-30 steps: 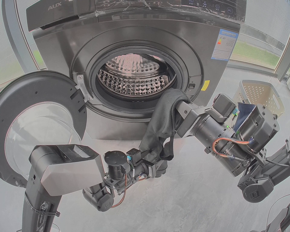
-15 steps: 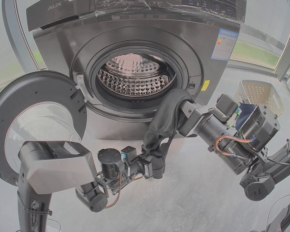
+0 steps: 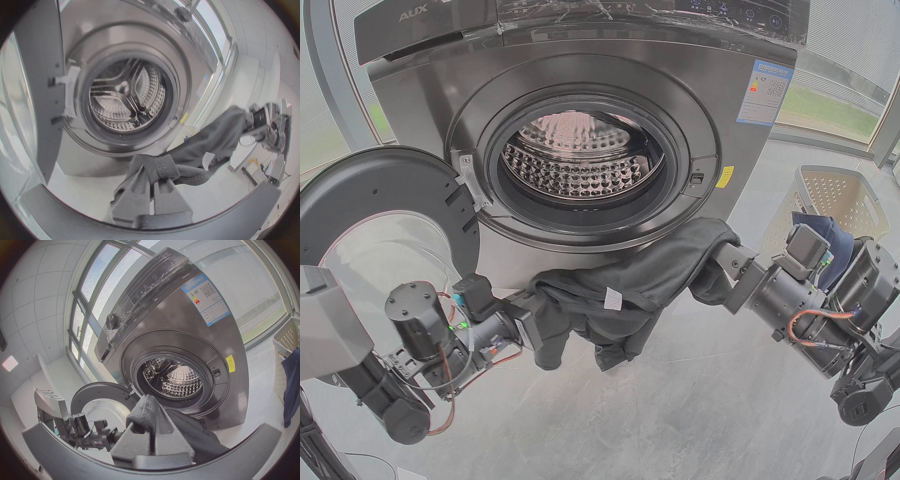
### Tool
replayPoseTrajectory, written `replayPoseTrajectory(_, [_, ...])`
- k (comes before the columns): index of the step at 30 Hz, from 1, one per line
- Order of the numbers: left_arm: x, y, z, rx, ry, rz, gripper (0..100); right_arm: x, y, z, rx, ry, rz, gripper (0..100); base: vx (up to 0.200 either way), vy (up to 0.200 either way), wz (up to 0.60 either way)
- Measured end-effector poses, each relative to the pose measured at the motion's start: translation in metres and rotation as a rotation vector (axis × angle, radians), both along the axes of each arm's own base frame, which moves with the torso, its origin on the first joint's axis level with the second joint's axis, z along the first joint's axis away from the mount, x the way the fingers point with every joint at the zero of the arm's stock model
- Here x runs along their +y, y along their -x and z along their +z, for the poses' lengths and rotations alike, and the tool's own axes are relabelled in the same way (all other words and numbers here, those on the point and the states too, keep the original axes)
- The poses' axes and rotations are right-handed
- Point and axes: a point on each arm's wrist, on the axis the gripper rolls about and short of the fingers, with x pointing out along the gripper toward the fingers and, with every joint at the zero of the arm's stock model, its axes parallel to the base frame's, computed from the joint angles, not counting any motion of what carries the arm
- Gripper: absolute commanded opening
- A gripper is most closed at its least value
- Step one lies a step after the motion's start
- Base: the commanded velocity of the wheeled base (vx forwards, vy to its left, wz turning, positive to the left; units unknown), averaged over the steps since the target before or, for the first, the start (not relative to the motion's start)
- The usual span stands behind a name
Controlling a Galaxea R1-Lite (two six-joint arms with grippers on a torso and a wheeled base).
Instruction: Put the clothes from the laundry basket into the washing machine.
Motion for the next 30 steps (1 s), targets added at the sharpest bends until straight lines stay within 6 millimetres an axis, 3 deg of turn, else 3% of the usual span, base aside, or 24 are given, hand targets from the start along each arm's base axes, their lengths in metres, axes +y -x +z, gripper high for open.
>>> replayPoseTrajectory(6, [0.023,0.007,0.027,-0.06,0.075,0.056,0,-0.012,0.012,-0.002,-0.008,-0.011,0.009,0,0.0,0.0,0.0])
replayPoseTrajectory(16, [0.034,0.01,0.068,-0.197,0.169,0.083,0,-0.011,0.008,-0.007,0.009,-0.006,-0.001,0,0.0,0.0,0.0])
replayPoseTrajectory(30, [0.037,0.017,0.091,-0.281,0.213,0.08,0,-0.003,-0.002,-0.016,0.036,0.008,-0.018,0,0.0,0.0,0.0])
